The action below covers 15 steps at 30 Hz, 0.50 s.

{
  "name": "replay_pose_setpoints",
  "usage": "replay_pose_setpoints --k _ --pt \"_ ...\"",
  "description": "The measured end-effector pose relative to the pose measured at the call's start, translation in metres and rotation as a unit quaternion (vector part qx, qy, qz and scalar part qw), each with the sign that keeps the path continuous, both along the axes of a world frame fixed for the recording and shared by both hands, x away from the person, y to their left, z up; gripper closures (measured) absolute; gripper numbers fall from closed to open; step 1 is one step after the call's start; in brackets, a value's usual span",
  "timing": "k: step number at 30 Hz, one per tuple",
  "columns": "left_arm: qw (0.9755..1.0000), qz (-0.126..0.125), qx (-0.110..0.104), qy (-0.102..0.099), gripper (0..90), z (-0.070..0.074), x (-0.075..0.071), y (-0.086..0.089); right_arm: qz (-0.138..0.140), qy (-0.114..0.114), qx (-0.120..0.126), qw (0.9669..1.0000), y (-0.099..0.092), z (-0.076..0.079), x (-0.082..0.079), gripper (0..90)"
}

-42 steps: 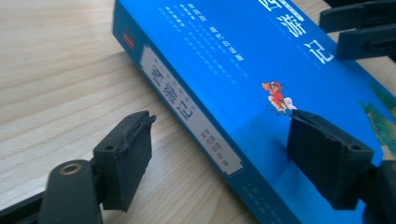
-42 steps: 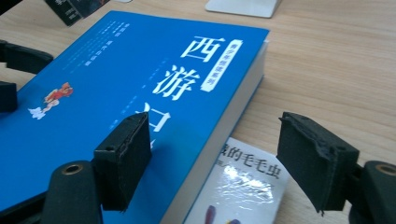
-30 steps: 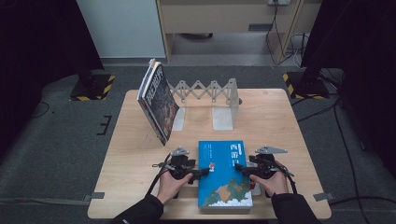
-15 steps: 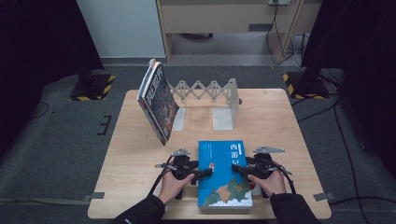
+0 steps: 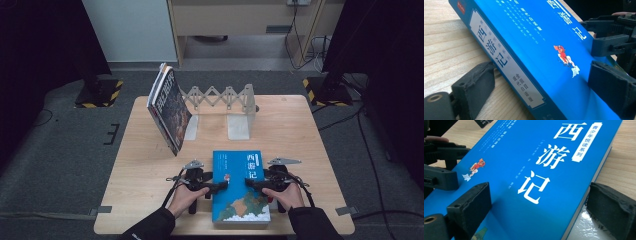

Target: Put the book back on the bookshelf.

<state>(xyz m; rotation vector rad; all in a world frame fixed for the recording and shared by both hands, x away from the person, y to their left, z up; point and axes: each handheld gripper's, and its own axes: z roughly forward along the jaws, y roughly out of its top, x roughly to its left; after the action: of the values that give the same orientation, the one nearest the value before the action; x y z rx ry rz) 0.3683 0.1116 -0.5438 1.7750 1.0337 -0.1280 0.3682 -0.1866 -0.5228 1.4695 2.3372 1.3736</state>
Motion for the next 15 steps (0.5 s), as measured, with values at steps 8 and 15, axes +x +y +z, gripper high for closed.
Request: replay_pose_setpoints --k 8,15 --pt "0.9999 -0.002 0.013 -0.005 0.7 0.0013 -0.0009 -0.0045 0.001 -0.001 0.003 1.0 -0.0006 -0.0006 -0.0001 5.6" --pt "0.9998 0.007 -0.006 0.015 9.7 0.0008 0.0027 0.0025 -0.007 -0.001 0.014 0.9999 -0.0043 -0.0016 -0.0001 10.7"
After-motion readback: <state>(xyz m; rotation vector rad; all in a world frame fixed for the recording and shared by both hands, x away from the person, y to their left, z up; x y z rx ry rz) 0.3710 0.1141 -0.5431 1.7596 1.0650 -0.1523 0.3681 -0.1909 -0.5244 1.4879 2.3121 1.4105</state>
